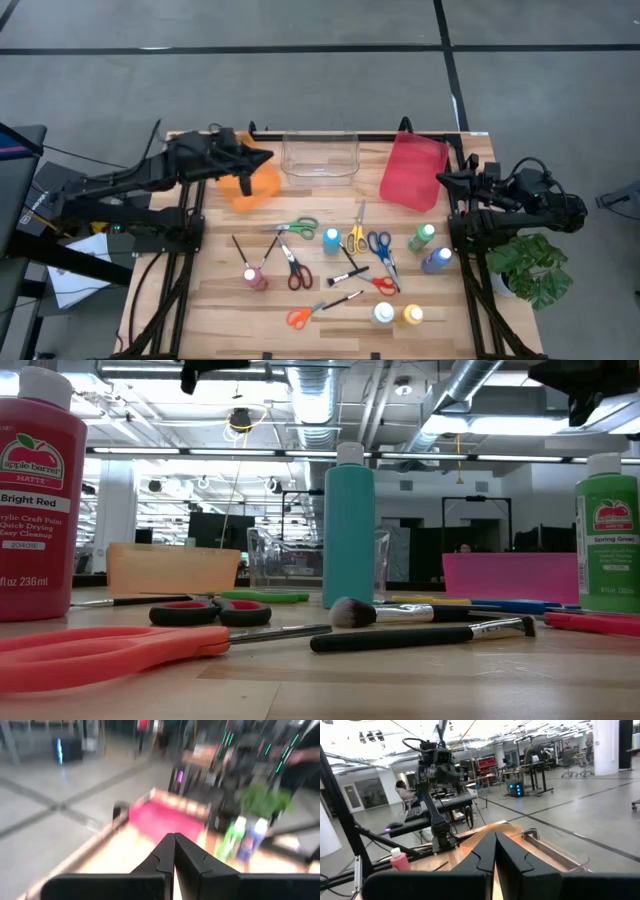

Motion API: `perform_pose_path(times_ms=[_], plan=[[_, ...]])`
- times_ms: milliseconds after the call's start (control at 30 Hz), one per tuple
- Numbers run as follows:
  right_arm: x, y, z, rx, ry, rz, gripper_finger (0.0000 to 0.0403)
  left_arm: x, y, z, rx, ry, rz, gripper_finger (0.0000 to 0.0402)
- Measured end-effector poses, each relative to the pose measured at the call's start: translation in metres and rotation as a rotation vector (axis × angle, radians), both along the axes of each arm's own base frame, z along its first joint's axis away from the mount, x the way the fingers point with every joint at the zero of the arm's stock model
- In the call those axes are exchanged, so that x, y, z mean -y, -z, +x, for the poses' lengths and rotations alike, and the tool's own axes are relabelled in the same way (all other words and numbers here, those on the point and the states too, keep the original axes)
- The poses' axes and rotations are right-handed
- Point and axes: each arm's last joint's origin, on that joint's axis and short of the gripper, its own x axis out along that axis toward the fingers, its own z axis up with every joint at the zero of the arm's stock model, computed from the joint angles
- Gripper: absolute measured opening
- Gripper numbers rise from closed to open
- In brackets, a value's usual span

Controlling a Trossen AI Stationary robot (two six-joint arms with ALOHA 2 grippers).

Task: Pick & Place Paint Supplies
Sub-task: Put the light blue paint bottle into the orange bin

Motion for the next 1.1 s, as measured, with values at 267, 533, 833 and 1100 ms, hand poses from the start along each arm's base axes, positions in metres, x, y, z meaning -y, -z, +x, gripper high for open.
perform_pose_path(times_ms=[267, 533, 833, 1100], plan=[[0.003, 0.001, -0.001, 0.017, 0.092, 0.067, 0.0046, 0.015, -0.007, 0.024, -0.089, 0.09, -0.036, 0.0082], [0.003, 0.001, -0.001, 0.015, 0.112, 0.062, 0.0143, 0.041, 0.005, 0.071, -0.062, 0.249, 0.113, 0.0235], [0.003, 0.001, -0.001, 0.013, 0.111, 0.062, 0.0203, 0.046, 0.052, 0.136, -0.079, 0.338, 0.161, 0.0304], [0.003, 0.001, -0.001, 0.006, 0.106, 0.061, 0.021, 0.062, 0.087, 0.166, -0.081, 0.458, 0.109, 0.0294]])
